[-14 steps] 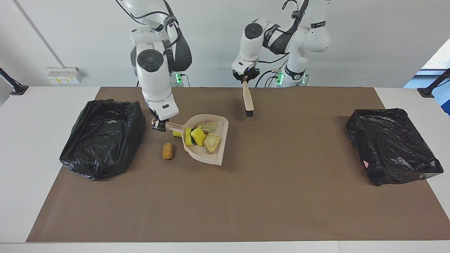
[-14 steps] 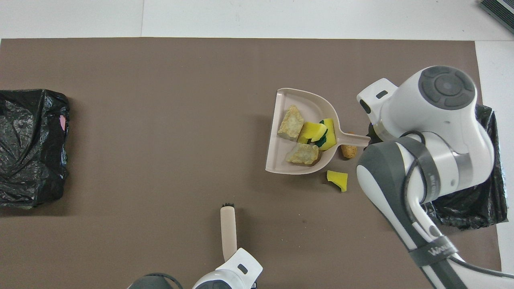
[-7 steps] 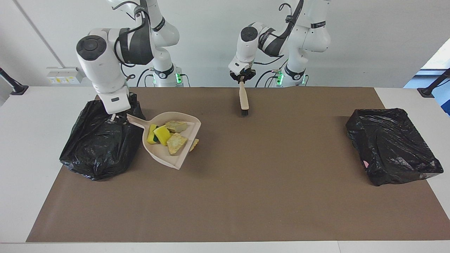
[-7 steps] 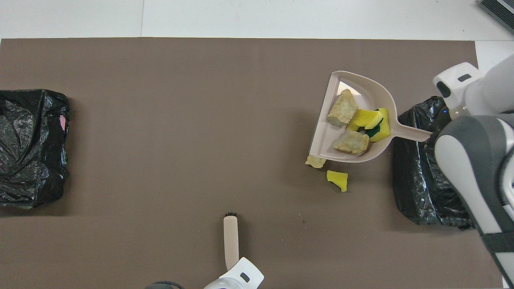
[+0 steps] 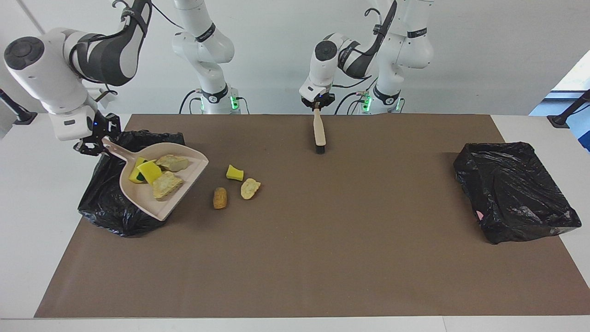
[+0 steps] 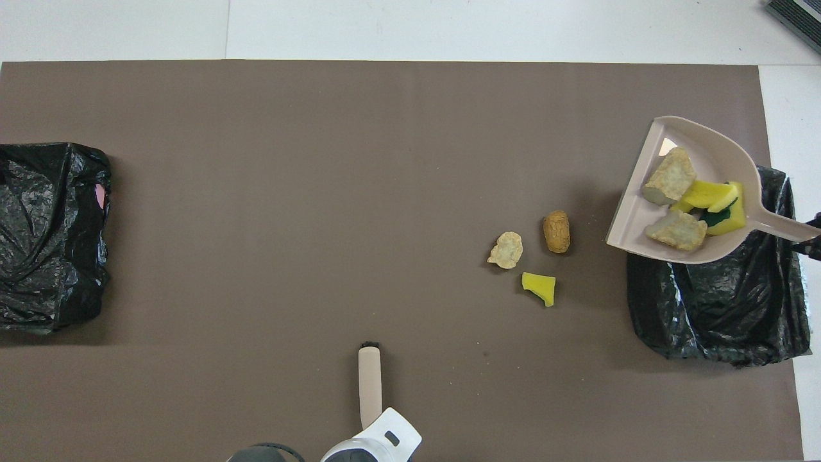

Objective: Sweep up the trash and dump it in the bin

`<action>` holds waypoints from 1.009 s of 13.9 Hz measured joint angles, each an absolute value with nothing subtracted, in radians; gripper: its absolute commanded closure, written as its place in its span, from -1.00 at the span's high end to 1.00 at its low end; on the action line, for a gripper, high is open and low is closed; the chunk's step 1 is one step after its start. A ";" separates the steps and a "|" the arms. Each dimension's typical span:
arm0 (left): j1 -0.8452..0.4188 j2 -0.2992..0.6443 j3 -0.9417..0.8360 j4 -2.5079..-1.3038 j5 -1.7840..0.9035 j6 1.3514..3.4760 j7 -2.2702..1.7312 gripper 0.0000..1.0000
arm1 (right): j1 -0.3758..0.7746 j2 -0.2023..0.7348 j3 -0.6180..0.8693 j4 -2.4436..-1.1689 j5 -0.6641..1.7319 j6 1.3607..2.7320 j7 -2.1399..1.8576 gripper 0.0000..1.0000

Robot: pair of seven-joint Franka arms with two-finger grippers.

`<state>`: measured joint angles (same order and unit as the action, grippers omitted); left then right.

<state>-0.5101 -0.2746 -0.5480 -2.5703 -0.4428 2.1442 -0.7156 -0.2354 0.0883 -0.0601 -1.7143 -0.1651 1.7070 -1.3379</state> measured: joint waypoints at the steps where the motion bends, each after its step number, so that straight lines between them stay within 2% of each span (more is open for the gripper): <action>1: -0.508 -0.273 -0.547 -2.568 -0.446 2.147 -0.698 0.71 | -0.248 0.088 -0.060 -1.713 -0.207 1.709 -1.338 -1.00; 2: -0.500 -0.265 -0.545 -2.562 -0.449 2.154 -0.678 1.00 | -0.260 0.088 -0.060 -1.711 -0.244 1.711 -1.338 -1.00; 5: -0.423 -0.199 -0.536 -2.491 -0.451 2.162 -0.560 1.00 | -0.313 0.087 -0.060 -1.708 -0.324 1.732 -1.396 -1.00; 8: -0.363 -0.098 -0.492 -2.352 -0.346 2.157 -0.497 1.00 | -0.364 0.084 -0.062 -1.707 -0.402 1.757 -1.502 -1.00; 11: -0.347 -0.007 -0.422 -2.180 -0.119 2.082 -0.495 1.00 | -0.356 0.074 -0.055 -1.733 -0.520 1.788 -1.551 -1.00; 14: -0.345 0.027 -0.312 -2.040 0.015 2.031 -0.475 1.00 | -0.331 0.048 -0.048 -1.800 -0.615 1.860 -1.553 -1.00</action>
<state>-0.3446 0.0273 -0.3119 -2.0404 0.0155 2.0313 -0.4745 -0.3306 0.0484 -0.0484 -1.8004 -0.6154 1.8604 -1.5534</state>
